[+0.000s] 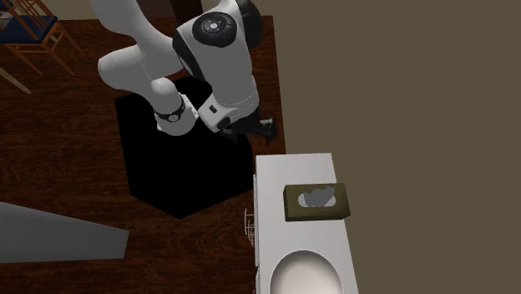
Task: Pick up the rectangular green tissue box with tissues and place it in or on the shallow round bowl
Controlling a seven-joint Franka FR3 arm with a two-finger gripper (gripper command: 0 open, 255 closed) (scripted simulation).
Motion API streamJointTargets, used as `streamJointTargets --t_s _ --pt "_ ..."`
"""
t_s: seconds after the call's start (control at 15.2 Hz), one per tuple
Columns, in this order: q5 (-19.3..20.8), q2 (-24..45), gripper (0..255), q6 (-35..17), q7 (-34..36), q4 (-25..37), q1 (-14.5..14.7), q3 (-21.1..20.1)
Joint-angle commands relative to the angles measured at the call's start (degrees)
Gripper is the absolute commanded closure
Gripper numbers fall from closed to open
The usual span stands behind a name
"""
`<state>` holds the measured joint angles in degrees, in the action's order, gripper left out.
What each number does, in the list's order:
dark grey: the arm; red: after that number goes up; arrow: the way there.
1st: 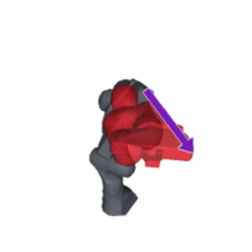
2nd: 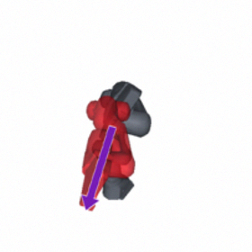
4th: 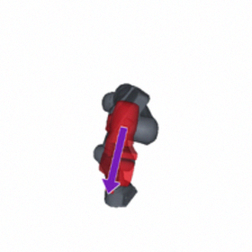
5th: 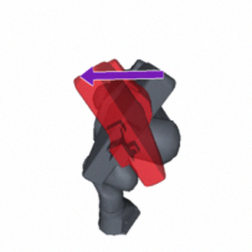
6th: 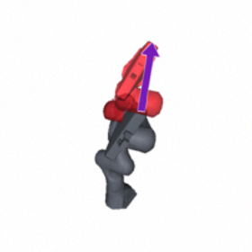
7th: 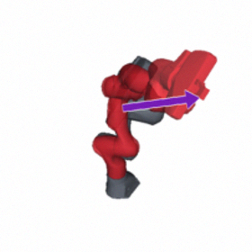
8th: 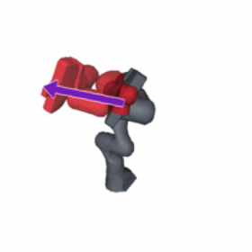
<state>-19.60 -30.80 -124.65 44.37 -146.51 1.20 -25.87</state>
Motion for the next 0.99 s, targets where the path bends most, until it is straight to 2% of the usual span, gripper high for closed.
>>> streamJointTargets --t_s 0.0,0.26,0.46,0.59,0.73,0.86,0.92 --pt "0.03 3.76 0 -4.87 4.93 1.48 -0.89 -3.58" --pt "3.75 11.58 0 -12.60 15.04 5.83 -4.58 -10.22" --pt "10.15 18.11 0 -17.48 24.62 9.91 -8.54 -15.58" --pt "16.85 22.98 0 -19.99 32.52 13.08 -11.48 -19.14" --pt "25.87 28.47 0 -21.52 41.85 16.74 -13.92 -22.07" --pt "36.32 34.46 0 -21.68 51.94 21.01 -14.27 -23.00" --pt "41.22 37.36 0 -21.30 56.62 23.36 -13.28 -22.39"
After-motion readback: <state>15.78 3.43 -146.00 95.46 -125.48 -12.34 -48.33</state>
